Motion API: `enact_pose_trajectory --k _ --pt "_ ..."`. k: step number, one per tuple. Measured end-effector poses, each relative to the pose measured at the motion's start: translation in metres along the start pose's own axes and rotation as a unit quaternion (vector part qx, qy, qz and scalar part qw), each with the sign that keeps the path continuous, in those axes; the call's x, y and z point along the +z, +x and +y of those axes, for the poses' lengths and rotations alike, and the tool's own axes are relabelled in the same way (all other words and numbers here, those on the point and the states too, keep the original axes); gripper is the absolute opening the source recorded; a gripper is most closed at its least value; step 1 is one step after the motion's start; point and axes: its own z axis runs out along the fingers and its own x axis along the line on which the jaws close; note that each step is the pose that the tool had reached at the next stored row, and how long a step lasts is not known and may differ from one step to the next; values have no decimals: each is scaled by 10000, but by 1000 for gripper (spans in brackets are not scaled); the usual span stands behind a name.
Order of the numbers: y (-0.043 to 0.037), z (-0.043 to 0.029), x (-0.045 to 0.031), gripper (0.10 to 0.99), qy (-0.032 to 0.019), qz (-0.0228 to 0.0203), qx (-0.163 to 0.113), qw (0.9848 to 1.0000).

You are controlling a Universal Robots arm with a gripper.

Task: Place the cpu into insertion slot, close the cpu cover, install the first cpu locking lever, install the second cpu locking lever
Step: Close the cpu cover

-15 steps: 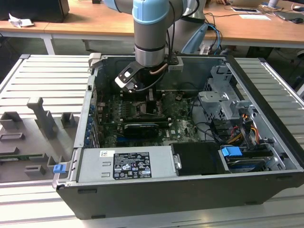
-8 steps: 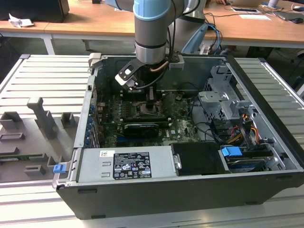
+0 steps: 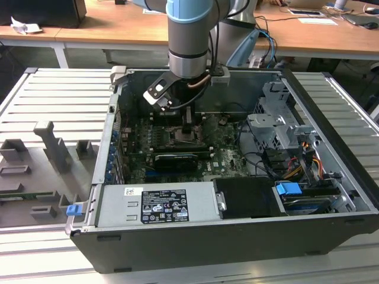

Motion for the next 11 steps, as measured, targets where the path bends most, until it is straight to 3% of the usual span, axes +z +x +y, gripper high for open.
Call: enact_pose_trajectory --k 2,11 --pt "1 2 -38 106 -1 2 0 10000" --pt "0 4 -70 106 0 -5 0 10000"
